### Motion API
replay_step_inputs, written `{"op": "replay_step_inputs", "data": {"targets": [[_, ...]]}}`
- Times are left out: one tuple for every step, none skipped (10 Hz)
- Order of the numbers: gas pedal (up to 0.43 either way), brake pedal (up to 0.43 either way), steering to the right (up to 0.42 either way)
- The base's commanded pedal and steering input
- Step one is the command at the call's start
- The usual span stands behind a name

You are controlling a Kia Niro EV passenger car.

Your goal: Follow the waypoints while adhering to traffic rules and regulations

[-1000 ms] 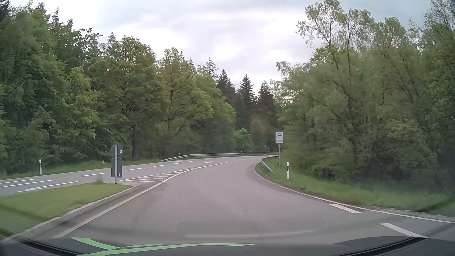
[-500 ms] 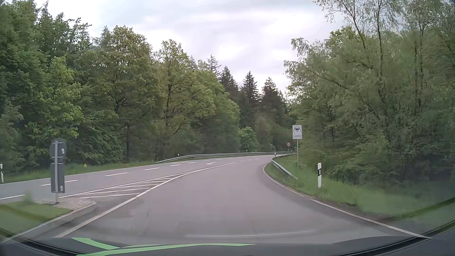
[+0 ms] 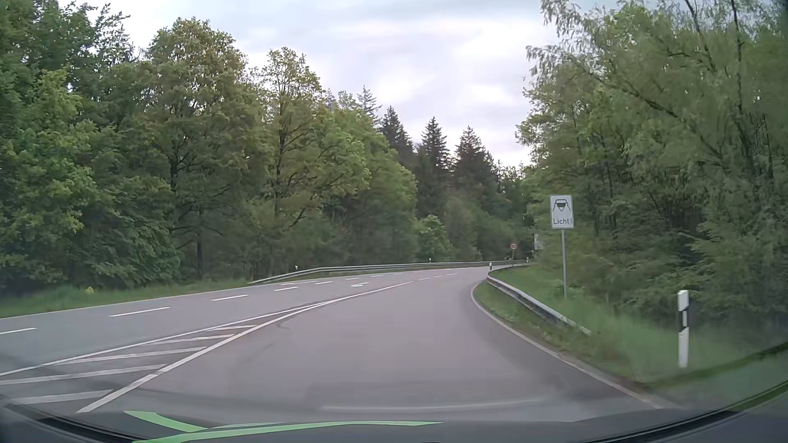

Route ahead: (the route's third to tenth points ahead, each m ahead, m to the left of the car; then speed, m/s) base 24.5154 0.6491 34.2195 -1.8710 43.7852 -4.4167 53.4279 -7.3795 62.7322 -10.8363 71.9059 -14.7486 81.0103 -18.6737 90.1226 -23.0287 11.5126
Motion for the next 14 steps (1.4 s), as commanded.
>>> {"op": "replay_step_inputs", "data": {"targets": [[0.441, 0.0, 0.008], [0.421, 0.0, 0.009], [0.409, 0.0, 0.01], [0.409, 0.0, 0.012], [0.398, 0.0, 0.016], [0.378, 0.0, 0.023], [0.378, 0.0, 0.028], [0.378, 0.0, 0.033], [0.378, 0.0, 0.037], [0.37, 0.0, 0.042], [0.37, 0.0, 0.044], [0.358, 0.0, 0.047], [0.35, 0.0, 0.048], [0.35, 0.0, 0.048]]}}
